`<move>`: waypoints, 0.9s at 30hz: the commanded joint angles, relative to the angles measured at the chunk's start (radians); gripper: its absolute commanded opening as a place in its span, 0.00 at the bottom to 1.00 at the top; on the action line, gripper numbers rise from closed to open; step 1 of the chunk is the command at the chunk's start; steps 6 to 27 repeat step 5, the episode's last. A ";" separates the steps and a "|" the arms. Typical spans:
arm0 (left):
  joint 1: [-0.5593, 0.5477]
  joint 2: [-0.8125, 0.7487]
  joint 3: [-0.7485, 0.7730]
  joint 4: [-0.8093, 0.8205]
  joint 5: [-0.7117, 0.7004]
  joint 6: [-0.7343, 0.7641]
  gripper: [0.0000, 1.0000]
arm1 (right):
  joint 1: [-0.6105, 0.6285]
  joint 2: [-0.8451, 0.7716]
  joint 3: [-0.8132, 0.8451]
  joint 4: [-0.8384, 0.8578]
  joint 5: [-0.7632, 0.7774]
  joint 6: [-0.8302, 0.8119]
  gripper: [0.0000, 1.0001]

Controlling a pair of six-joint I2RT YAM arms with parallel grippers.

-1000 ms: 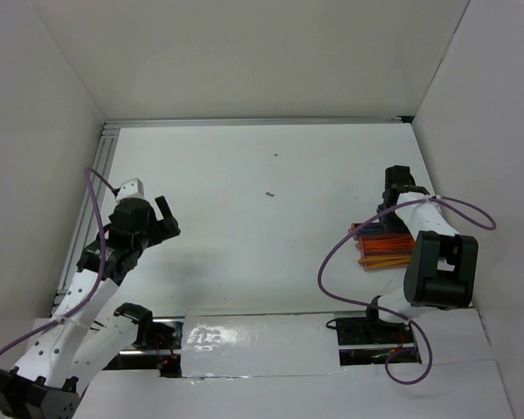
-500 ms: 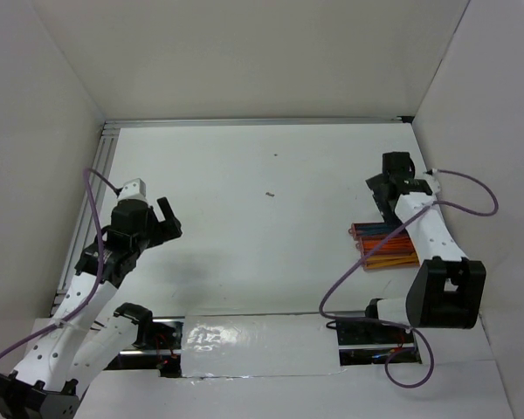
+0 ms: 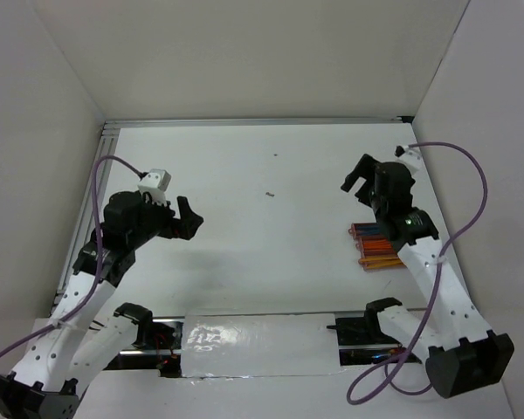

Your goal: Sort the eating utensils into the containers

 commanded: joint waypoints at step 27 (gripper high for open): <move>-0.001 -0.039 0.013 0.113 0.096 0.034 1.00 | 0.030 -0.211 -0.095 0.117 -0.015 -0.108 1.00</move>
